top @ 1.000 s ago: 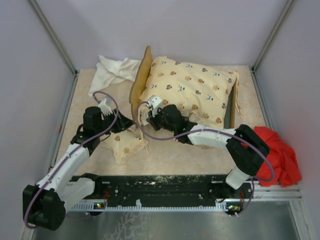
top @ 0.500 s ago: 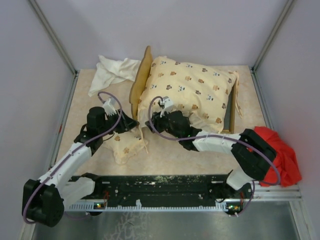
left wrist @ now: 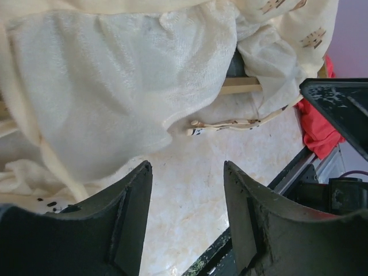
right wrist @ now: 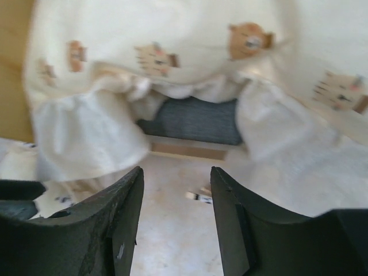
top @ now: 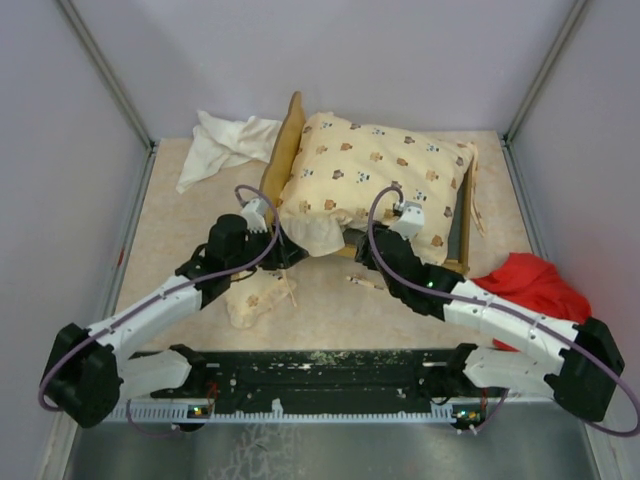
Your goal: Set up the pet bed
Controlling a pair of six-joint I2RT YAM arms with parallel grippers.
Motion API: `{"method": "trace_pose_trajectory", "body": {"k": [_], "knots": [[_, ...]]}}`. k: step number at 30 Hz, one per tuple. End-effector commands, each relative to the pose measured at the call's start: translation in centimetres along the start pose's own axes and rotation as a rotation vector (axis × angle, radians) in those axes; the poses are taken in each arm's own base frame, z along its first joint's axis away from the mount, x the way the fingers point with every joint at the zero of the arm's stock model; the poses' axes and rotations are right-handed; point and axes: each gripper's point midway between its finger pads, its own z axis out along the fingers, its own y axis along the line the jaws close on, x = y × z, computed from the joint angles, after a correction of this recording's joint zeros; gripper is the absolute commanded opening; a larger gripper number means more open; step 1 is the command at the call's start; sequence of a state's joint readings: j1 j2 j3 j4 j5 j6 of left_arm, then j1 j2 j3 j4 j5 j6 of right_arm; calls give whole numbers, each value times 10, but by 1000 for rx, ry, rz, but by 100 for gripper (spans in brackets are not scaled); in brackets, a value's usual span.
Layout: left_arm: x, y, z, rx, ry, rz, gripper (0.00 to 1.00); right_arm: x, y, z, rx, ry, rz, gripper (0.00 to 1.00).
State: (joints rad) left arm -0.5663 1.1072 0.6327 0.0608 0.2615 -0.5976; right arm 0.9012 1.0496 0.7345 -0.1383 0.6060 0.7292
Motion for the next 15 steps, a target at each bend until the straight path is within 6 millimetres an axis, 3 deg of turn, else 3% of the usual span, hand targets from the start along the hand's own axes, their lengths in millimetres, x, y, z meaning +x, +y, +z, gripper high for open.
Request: {"method": "trace_pose_trajectory", "body": {"k": [1, 7, 12, 15], "knots": [[-15, -22, 18, 21, -50, 56, 59, 0, -47, -5, 264, -17, 26, 52], [-15, -41, 40, 27, -53, 100, 62, 8, -67, 9, 436, 22, 33, 53], [-25, -48, 56, 23, -96, 106, 64, 8, -57, 28, 383, 3, 35, 54], [-18, -42, 69, -1, -78, 100, 64, 11, -68, 33, 413, -11, 33, 54]]}}
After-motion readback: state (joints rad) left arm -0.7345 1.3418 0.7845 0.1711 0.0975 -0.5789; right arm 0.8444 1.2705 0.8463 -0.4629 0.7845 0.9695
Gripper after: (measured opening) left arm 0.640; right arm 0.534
